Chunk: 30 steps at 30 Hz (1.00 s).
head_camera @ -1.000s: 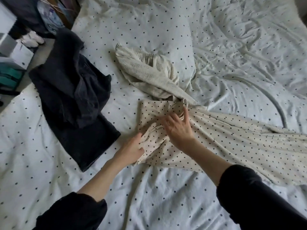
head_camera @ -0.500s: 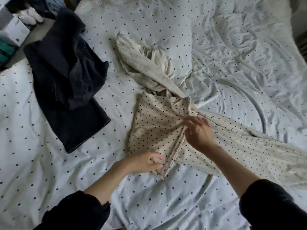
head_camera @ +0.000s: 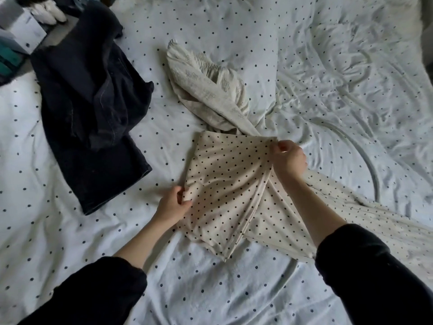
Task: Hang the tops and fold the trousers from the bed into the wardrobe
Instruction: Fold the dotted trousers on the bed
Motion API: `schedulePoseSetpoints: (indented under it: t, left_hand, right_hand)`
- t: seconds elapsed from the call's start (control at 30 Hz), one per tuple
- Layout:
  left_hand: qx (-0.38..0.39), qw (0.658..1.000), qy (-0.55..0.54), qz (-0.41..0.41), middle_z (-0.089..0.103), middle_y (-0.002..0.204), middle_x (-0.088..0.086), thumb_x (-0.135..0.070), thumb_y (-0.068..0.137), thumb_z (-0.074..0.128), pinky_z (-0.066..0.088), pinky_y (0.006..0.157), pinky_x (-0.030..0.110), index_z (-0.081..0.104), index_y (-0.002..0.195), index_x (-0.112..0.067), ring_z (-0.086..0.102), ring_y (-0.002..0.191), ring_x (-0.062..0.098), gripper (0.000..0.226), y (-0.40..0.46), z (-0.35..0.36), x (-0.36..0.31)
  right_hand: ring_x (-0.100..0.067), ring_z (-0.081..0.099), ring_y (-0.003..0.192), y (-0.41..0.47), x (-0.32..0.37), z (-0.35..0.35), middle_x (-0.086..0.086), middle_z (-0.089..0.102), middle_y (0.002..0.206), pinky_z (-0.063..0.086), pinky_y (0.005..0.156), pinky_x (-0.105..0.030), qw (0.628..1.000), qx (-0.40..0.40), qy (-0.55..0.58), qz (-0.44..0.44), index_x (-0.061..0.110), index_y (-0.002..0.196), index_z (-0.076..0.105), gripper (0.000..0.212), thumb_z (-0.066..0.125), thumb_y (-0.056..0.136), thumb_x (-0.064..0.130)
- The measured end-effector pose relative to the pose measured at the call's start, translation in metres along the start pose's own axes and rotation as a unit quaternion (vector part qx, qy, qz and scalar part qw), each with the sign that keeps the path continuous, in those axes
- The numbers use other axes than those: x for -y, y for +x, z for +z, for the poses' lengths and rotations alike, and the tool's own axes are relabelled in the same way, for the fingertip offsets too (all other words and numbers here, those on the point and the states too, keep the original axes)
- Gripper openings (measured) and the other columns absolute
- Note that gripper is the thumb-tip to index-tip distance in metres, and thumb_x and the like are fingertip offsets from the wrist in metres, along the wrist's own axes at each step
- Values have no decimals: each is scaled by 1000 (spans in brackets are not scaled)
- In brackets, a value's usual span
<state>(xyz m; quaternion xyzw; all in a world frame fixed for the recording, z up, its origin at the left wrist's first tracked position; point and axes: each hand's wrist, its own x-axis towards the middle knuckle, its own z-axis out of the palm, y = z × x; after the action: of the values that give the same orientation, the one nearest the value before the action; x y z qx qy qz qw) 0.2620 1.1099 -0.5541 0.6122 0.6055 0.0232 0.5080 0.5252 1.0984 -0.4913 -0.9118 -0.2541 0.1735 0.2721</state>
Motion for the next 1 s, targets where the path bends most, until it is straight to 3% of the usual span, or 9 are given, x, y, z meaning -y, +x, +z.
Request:
schedulePoseSetpoints:
  t: [0.1, 0.2, 0.27, 0.33, 0.43, 0.53, 0.7, 0.87, 1.0]
  left_hand:
    - [61, 998, -13, -26, 45, 68, -4, -12, 89, 57, 29, 52, 19, 46, 76, -16, 42, 60, 8, 17, -2, -5, 1]
    - [140, 980, -108, -88, 54, 74, -1, -5, 86, 58, 41, 59, 22, 54, 88, -10, 52, 66, 12, 7, -8, -18, 1]
    - [176, 967, -143, -113, 60, 85, 1, -7, 87, 59, 48, 62, 25, 54, 95, -14, 59, 74, 12, 11, -6, -26, 0]
    - [165, 965, -168, -113, 64, 99, 0, -19, 89, 60, 51, 66, 27, 54, 100, -20, 62, 87, 11, 13, 2, -29, -1]
    - [90, 982, -139, -90, 61, 93, -5, -31, 88, 64, 43, 65, 25, 53, 98, -25, 57, 84, 11, 17, 15, -24, -2]
    - [63, 989, -117, -68, 63, 77, 0, -22, 86, 66, 41, 59, 24, 61, 91, -13, 57, 68, 13, 11, 21, -20, -5]
    - [93, 980, -155, -88, 69, 93, 8, -9, 84, 66, 47, 73, 29, 64, 100, -9, 63, 83, 20, 16, 24, -25, -5]
    - [137, 960, -226, -88, 67, 107, 7, -3, 88, 58, 51, 73, 31, 58, 116, -14, 63, 92, 19, 29, 4, -50, -26]
    - [162, 956, -239, -58, 66, 106, 5, -1, 90, 54, 51, 64, 27, 54, 122, -14, 63, 88, 17, 35, -22, -66, -70]
  right_hand:
    - [-17, 58, 95, 0, 3, -1, -1, 66, 111, 42, 83, -31, 1000, -3, 24, 14, 14, 109, 65, 27, 50, 96, 33]
    - [-25, 53, 110, -5, 3, 4, -6, 58, 120, 37, 97, -39, 999, -34, -30, -28, 13, 113, 62, 25, 49, 95, 25]
    - [-28, 49, 117, -18, -1, 9, -11, 52, 126, 35, 102, -43, 984, -75, -88, -134, 11, 118, 58, 27, 48, 94, 18]
    - [-29, 48, 122, -42, -6, 18, -15, 51, 131, 35, 105, -49, 944, -86, -147, -283, 9, 124, 54, 32, 50, 92, 11]
    - [-31, 44, 130, -91, -24, 35, -16, 49, 138, 36, 106, -53, 903, -17, -186, -386, 12, 126, 57, 36, 52, 90, 12]
    - [-32, 42, 132, -125, -49, 46, -16, 47, 140, 37, 106, -52, 894, 26, -221, -388, 13, 124, 59, 36, 47, 91, 22]
    - [-34, 37, 135, -125, -70, 44, -21, 37, 146, 30, 110, -51, 896, 63, -259, -354, 15, 135, 49, 48, 52, 91, 34]
    - [-37, 43, 130, -117, -66, 39, -24, 42, 142, 33, 105, -50, 899, 96, -266, -334, 13, 133, 52, 71, 81, 69, 26]
    - [-36, 36, 135, -114, -60, 28, -21, 39, 144, 37, 107, -49, 914, 142, -214, -314, 15, 129, 57, 62, 79, 70, 17]
